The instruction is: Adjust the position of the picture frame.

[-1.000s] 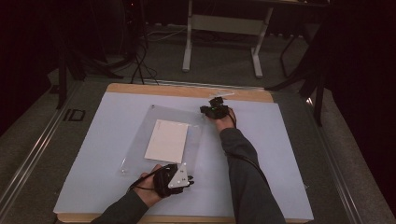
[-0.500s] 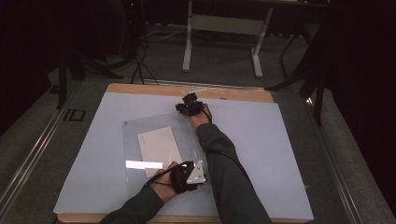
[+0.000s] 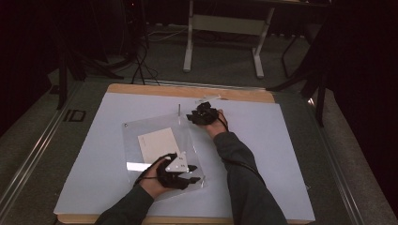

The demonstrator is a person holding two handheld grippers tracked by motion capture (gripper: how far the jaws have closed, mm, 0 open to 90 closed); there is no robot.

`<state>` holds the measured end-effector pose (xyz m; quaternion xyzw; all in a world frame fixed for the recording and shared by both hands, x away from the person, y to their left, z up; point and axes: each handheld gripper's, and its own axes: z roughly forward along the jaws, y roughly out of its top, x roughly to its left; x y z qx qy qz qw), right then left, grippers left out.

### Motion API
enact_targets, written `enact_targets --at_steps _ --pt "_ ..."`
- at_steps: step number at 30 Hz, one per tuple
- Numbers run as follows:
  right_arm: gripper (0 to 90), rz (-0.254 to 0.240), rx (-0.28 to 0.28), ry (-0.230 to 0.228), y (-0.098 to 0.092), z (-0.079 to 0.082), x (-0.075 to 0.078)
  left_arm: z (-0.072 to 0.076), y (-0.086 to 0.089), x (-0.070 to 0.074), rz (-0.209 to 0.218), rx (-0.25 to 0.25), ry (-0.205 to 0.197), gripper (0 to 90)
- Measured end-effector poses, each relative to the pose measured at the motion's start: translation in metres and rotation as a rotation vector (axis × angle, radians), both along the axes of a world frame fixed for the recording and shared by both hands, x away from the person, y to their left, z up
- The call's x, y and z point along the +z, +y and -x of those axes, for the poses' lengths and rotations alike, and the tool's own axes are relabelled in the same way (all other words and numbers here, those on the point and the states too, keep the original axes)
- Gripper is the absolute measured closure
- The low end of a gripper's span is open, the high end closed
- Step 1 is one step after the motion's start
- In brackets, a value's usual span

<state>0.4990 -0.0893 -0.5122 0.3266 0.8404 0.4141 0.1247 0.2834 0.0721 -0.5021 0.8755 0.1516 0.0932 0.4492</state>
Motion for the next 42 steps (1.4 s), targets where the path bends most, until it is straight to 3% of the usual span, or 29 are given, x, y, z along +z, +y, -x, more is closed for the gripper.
enact_targets --at_steps 1,2,3,4,5,6,7,8,10,11,12,13,16,17,18,19,22,35,42 --pt "62.8 0.000 0.000 0.000 0.000 0.000 0.000 0.000 0.000 0.000 0.000 0.000 0.000 56.9" --pt "62.2 0.013 0.012 0.003 -0.010 0.010 -0.001 -0.010 0.011 0.003 0.008 0.067 0.001 56.8" --pt "62.2 0.013 0.012 0.003 -0.010 0.010 -0.001 -0.010 0.011 0.003 0.008 0.067 0.001 56.9" --pt "62.1 0.014 0.015 -0.001 -0.019 0.019 -0.001 -0.021 0.021 0.005 0.010 0.134 0.013 56.9" --pt "62.2 0.003 0.014 0.004 -0.024 0.024 -0.001 -0.021 0.021 0.005 0.010 0.134 0.013 56.9" --pt "62.2 -0.003 0.013 0.003 -0.028 0.028 0.000 -0.034 0.031 0.006 0.019 0.194 0.028 56.9" --pt "62.2 -0.003 0.013 0.003 -0.028 0.028 0.000 -0.034 0.031 0.006 0.019 0.194 0.028 56.9" --pt "62.2 -0.023 0.012 -0.001 -0.036 0.037 0.000 -0.046 0.039 0.007 0.027 0.247 0.037 56.9" --pt "62.3 -0.037 0.030 -0.003 -0.043 0.048 0.000 -0.057 0.044 0.007 0.020 0.289 0.037 56.9" --pt "62.3 -0.037 0.030 -0.003 -0.043 0.048 0.000 -0.057 0.044 0.007 0.020 0.289 0.037 56.9" --pt "62.3 -0.028 0.053 -0.010 -0.049 0.058 -0.001 -0.069 0.048 0.008 0.026 0.314 0.044 56.9" --pt "62.3 -0.027 0.062 -0.015 -0.052 0.063 -0.002 -0.069 0.048 0.008 0.026 0.314 0.044 56.9" --pt "62.7 -0.031 0.081 -0.021 -0.061 0.078 -0.003 -0.092 0.050 0.010 -0.006 0.358 0.028 56.9" --pt "62.7 -0.031 0.081 -0.021 -0.061 0.078 -0.003 -0.092 0.050 0.010 -0.006 0.358 0.028 56.9" --pt "62.6 -0.037 0.087 -0.017 -0.068 0.087 -0.003 -0.103 0.052 0.010 -0.008 0.382 0.024 56.9" --pt "62.7 -0.039 0.091 -0.021 -0.071 0.091 -0.004 -0.103 0.052 0.010 -0.008 0.382 0.024 56.9" --pt "62.7 -0.052 0.094 -0.014 -0.080 0.104 -0.007 -0.121 0.051 0.007 0.008 0.437 0.015 56.1" --pt "64.0 -0.061 0.170 -0.020 -0.102 0.157 -0.006 -0.167 0.038 -0.015 0.014 0.539 0.034 56.3" --pt "64.9 -0.040 0.213 -0.008 -0.108 0.182 -0.008 -0.183 0.039 -0.018 0.032 0.626 -0.004 57.4"
